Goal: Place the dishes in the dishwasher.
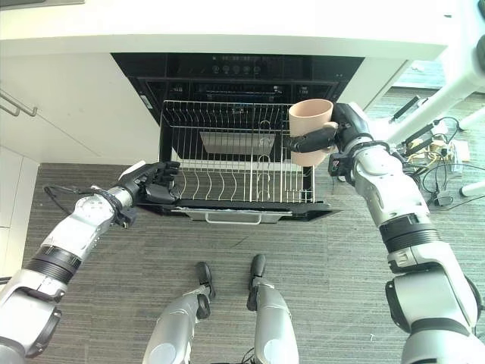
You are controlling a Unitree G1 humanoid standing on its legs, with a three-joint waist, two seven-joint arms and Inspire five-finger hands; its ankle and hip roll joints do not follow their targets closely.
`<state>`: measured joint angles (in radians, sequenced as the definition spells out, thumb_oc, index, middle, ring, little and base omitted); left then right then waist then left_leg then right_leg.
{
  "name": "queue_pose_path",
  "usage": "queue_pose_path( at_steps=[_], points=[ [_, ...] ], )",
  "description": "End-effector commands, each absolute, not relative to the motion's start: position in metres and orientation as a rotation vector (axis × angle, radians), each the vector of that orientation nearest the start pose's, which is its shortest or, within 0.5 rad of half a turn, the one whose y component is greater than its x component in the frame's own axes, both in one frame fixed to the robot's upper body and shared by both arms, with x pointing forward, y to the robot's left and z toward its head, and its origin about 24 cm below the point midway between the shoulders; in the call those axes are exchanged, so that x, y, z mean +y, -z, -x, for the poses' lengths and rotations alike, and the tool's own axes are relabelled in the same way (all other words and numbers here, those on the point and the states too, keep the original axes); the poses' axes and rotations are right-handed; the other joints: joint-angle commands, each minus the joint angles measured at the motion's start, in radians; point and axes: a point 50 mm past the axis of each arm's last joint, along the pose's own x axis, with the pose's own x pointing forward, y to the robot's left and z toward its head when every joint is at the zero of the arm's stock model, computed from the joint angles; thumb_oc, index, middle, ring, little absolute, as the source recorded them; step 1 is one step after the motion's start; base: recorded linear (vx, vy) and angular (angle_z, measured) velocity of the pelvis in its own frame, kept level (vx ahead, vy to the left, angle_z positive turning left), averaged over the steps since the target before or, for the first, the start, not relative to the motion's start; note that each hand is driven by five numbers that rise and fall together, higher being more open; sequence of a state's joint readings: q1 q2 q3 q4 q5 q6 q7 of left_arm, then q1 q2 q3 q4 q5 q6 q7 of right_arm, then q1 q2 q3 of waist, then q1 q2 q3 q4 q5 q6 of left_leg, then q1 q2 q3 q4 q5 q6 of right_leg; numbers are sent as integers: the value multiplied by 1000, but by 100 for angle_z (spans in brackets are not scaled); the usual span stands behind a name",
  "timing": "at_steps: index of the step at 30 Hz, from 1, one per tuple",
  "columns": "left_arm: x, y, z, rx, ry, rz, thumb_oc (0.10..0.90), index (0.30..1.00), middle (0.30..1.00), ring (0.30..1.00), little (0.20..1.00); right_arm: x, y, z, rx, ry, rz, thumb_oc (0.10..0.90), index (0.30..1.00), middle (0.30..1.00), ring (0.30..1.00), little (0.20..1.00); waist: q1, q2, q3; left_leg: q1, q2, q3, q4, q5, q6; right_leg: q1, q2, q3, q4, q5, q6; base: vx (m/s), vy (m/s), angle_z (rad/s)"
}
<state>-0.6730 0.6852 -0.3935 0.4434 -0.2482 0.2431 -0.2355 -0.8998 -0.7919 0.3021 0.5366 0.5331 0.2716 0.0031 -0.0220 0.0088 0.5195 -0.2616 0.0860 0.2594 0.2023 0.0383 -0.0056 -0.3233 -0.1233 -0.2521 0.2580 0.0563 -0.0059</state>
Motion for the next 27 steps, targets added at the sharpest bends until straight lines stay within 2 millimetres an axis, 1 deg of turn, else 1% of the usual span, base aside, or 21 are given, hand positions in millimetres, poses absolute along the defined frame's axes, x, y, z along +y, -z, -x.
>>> queue_pose_path(
  at_steps=[1,6,9,12,15,20,23,27],
  points=[
    [185,-56,-319,399,589,-533,800,900,900,900,900,-261,-281,-376,-210,59,225,400,300,300,300,300,25,8,-75,-28,70,-49,98,-179,-72,33,-69,18,42,-162,148,0,0,0],
    [185,-49,-309,432,605,-480,800,900,900,900,900,-268,-274,-382,-167,95,130,400,300,300,300,300,48,20,-62,-31,65,-54,98,-180,-68,33,-74,11,42,-162,149,-4,-23,0],
    [184,-43,-303,443,612,-475,800,900,900,900,900,-273,-278,-385,-149,120,107,400,300,300,300,300,61,32,-56,-43,62,-62,98,-177,-68,27,-77,8,42,-163,148,2,-11,0],
    [183,-41,-301,439,613,-461,800,900,900,900,900,-274,-280,-389,-136,151,91,400,300,300,300,300,72,44,-46,-54,57,-68,98,-174,-68,18,-80,6,42,-162,148,0,0,0],
    [184,-41,-299,435,608,-435,800,900,900,900,900,-274,-280,-392,-134,158,8,400,300,300,300,300,82,56,-35,-66,55,-72,98,-173,-68,7,-85,2,42,-161,150,-5,-11,1],
    [182,-38,-298,439,594,-407,800,900,900,900,900,-268,-279,-396,-122,164,57,400,300,300,300,300,85,68,-19,-78,52,-75,98,-168,-68,-6,-88,6,42,-160,149,-1,1,2],
    [181,-33,-294,444,580,-379,800,900,900,900,900,-268,-279,-397,-118,179,67,400,300,300,300,300,87,86,-2,-95,44,-80,98,-165,-68,-24,-94,9,42,-158,149,8,5,4],
    [180,-33,-293,433,566,-357,800,900,900,900,900,-267,-282,-398,-113,191,110,400,300,300,300,300,87,100,0,-117,37,-88,98,-160,-70,-46,-98,10,42,-156,147,0,0,0]
  ],
)
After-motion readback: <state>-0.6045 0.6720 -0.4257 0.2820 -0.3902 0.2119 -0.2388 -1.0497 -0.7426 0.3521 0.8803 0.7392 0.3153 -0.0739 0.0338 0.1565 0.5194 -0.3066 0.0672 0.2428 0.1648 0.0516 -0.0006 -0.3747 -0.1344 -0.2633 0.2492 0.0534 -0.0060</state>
